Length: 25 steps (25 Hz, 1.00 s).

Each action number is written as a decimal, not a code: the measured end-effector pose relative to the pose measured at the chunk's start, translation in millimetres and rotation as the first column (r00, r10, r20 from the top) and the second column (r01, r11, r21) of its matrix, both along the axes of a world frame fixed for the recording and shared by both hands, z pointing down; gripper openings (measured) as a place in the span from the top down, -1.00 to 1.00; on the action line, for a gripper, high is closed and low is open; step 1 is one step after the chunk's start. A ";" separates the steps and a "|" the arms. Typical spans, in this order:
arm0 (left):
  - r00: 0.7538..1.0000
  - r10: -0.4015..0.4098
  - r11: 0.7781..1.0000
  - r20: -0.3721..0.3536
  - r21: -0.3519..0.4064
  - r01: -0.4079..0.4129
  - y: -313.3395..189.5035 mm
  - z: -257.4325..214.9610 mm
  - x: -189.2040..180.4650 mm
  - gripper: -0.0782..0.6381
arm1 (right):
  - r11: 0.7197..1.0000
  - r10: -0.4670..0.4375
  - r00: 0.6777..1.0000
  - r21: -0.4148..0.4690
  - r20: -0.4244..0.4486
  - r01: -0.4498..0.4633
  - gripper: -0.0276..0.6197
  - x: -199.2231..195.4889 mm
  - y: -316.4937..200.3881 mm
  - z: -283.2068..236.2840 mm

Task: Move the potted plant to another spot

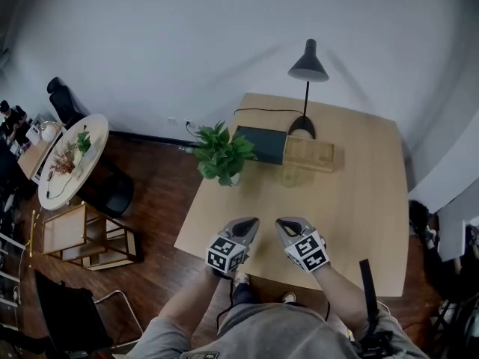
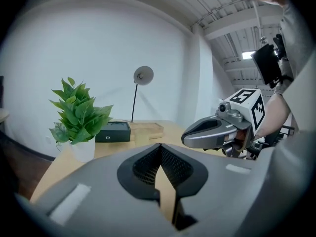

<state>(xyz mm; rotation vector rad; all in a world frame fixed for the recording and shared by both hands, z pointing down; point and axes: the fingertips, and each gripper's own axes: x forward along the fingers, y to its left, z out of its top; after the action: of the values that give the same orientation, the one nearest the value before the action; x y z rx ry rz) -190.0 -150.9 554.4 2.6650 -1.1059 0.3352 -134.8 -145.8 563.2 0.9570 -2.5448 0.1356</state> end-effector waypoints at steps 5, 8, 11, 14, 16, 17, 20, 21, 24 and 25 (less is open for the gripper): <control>1.000 -0.003 1.000 -0.020 0.000 0.003 28.1 -3.0 19.7 0.78 | 1.000 -0.001 1.000 -0.015 0.012 0.001 0.90 16.2 27.7 2.3; 1.000 0.022 1.000 -0.021 -0.011 -0.022 42.5 1.0 30.9 0.78 | 1.000 0.018 0.999 -0.023 0.026 -0.018 0.90 25.5 39.4 4.6; 0.998 0.052 0.998 -0.037 -0.031 -0.054 54.1 6.6 38.9 0.78 | 0.998 0.049 0.998 -0.039 0.043 -0.048 0.90 33.0 52.2 4.7; 0.995 0.079 0.995 -0.065 -0.049 -0.082 59.1 7.6 45.2 0.78 | 0.994 0.096 0.994 -0.049 0.050 -0.093 0.90 41.4 61.7 1.8; 0.991 0.101 0.992 -0.084 -0.066 -0.106 66.9 5.3 48.4 0.78 | 0.989 0.140 0.988 -0.065 0.060 -0.136 0.90 47.3 71.1 0.9; 0.989 0.112 0.990 -0.091 -0.072 -0.119 70.9 4.3 49.4 0.78 | 0.985 0.160 0.985 -0.073 0.063 -0.156 0.90 49.6 76.1 1.3; 0.984 0.143 0.985 -0.107 -0.085 -0.152 80.0 5.2 52.4 0.78 | 0.975 0.210 0.976 -0.090 0.059 -0.204 0.90 55.0 88.0 6.1; 0.982 0.150 0.983 -0.112 -0.090 -0.160 83.6 6.6 52.9 0.78 | 0.972 0.221 0.973 -0.095 0.060 -0.215 0.90 55.5 92.3 8.2; 0.979 0.160 0.979 -0.126 -0.107 -0.174 94.5 11.4 53.0 0.78 | 0.965 0.247 0.967 -0.104 0.060 -0.240 0.90 55.0 106.7 13.2; 0.978 0.162 0.978 -0.130 -0.111 -0.176 97.0 12.5 53.5 0.78 | 0.963 0.254 0.965 -0.108 0.059 -0.247 0.90 55.2 110.7 14.7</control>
<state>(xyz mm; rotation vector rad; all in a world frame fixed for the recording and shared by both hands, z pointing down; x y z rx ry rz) -136.4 -54.0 566.8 2.6372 -0.7987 0.2593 -79.5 -35.1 578.0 1.2522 -2.4444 0.3736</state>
